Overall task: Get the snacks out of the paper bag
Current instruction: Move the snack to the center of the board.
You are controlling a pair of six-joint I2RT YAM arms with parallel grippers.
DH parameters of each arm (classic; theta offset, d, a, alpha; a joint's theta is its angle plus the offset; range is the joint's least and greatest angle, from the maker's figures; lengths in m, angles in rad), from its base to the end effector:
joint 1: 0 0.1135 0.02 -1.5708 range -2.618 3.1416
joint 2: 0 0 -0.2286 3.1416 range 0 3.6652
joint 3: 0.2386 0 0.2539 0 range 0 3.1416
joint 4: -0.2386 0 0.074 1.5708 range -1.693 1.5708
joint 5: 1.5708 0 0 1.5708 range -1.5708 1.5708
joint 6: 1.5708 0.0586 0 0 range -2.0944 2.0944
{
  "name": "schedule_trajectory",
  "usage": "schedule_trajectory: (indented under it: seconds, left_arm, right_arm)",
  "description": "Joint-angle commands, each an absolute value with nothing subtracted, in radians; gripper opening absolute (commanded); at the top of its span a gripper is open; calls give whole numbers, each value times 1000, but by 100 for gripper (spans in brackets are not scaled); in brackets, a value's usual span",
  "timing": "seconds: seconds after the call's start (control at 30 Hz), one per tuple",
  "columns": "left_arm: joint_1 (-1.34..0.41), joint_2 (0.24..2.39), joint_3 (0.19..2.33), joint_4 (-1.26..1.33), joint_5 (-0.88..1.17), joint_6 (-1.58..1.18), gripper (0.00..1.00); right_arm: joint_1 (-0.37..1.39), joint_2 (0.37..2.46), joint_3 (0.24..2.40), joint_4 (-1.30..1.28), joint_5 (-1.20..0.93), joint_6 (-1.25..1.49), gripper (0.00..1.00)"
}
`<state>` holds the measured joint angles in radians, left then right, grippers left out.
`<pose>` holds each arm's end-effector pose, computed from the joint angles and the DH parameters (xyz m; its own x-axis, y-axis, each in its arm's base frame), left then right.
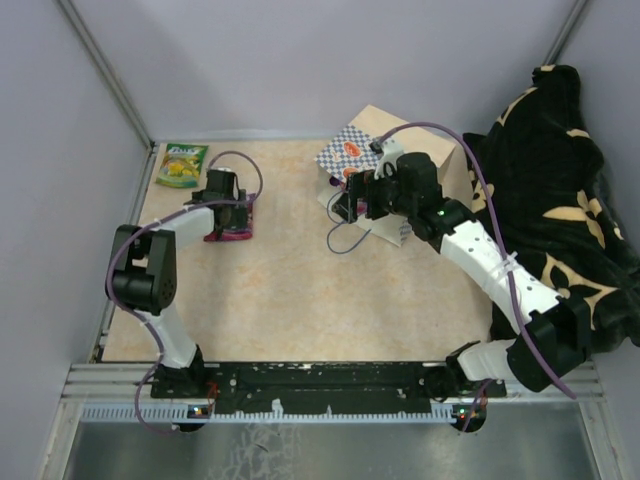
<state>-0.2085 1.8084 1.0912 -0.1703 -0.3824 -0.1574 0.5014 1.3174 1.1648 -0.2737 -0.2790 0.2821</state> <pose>0.3765 -0.0573 0.1192 -0.7433 0.0086 -0.6689 -0.1569 0.9698 0.1868 0.2854 0.1748 0.3027 -0.5381 0.0102 -0.8428 -0.5540 0.7493 0.3628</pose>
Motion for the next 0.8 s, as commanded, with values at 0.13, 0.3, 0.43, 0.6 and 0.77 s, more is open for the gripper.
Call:
schedule_trajectory:
  seconds: [0.13, 0.3, 0.43, 0.6, 0.77]
  left_arm:
    - [-159, 1663, 1172, -241, -358, 67, 100]
    - [-167, 1522, 1181, -167, -5, 96, 99]
    - [-170, 1526, 1133, -74, 45, 49, 92]
    - [-172, 1637, 1180, -71, 35, -10, 79]
    - [-177, 1739, 1225, -67, 29, -41, 68]
  right_arm:
    - [502, 1274, 1147, -239, -332, 282, 99]
    - [502, 1284, 1145, -229, -345, 281, 99]
    - [502, 1297, 1148, -214, -359, 292, 99]
    - [503, 1293, 1154, -229, -364, 290, 99]
    - [502, 1272, 1139, -244, -343, 284, 99]
